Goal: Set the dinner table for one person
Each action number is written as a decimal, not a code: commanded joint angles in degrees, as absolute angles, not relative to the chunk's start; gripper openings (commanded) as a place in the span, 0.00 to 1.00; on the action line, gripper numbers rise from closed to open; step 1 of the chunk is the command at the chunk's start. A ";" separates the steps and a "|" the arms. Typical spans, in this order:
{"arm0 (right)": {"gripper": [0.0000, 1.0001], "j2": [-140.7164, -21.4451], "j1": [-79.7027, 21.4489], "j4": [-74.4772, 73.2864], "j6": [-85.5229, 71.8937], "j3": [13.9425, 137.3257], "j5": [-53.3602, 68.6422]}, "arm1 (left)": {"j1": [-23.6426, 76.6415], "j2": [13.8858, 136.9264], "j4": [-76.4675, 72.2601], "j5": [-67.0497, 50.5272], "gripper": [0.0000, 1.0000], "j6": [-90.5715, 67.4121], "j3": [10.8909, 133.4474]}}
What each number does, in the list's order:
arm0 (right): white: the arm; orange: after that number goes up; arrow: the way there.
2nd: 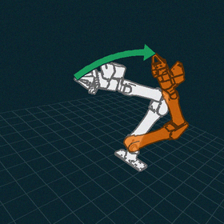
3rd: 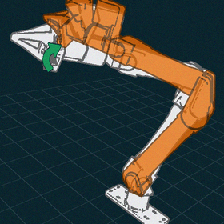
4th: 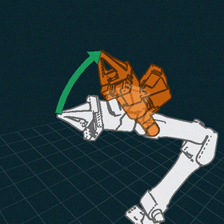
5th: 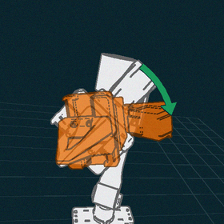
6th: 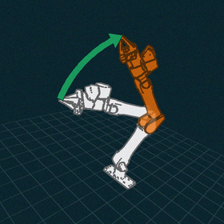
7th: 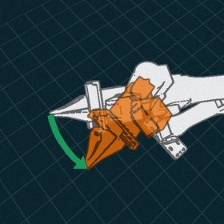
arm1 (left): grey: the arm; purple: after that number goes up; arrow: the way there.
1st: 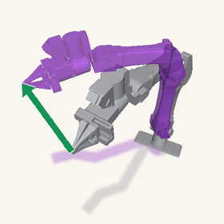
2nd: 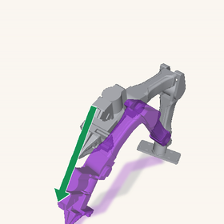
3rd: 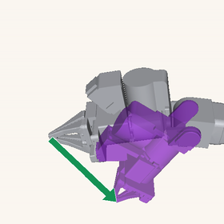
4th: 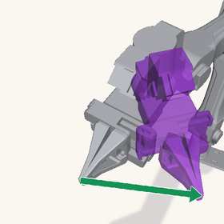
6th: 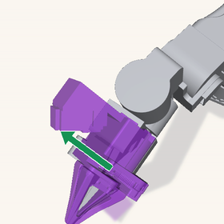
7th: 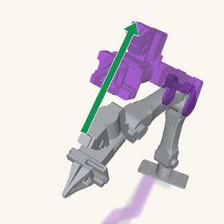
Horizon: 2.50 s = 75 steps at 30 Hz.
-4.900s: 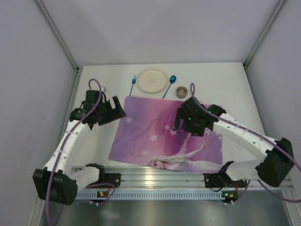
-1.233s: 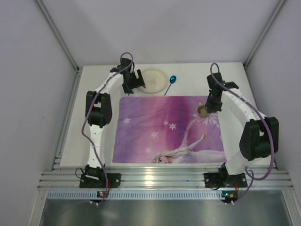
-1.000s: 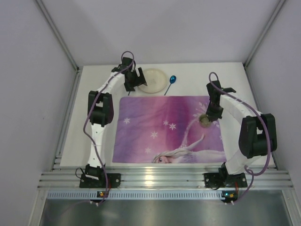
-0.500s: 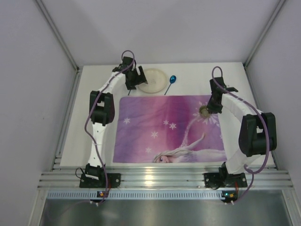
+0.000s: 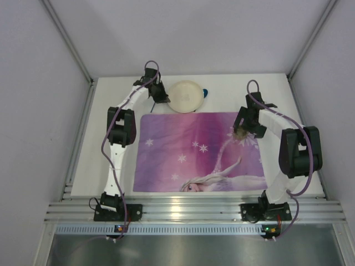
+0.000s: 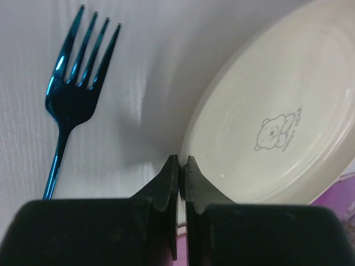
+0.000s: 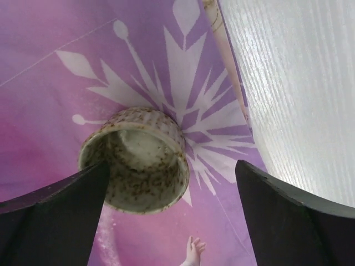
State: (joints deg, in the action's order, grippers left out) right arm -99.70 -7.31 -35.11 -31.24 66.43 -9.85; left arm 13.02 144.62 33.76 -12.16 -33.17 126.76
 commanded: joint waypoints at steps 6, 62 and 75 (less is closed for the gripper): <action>1.00 -85.44 -6.50 -37.88 -29.53 71.45 -12.30 | 12.66 140.46 31.38 -15.38 0.00 -32.34 132.79; 0.47 -153.45 -27.07 -51.15 -42.36 148.70 -18.27 | 32.52 85.25 38.93 -13.01 0.98 -22.77 61.61; 0.04 -157.67 -26.19 -60.55 -35.34 152.23 -21.53 | 31.29 85.26 41.04 -11.87 0.99 -23.38 63.11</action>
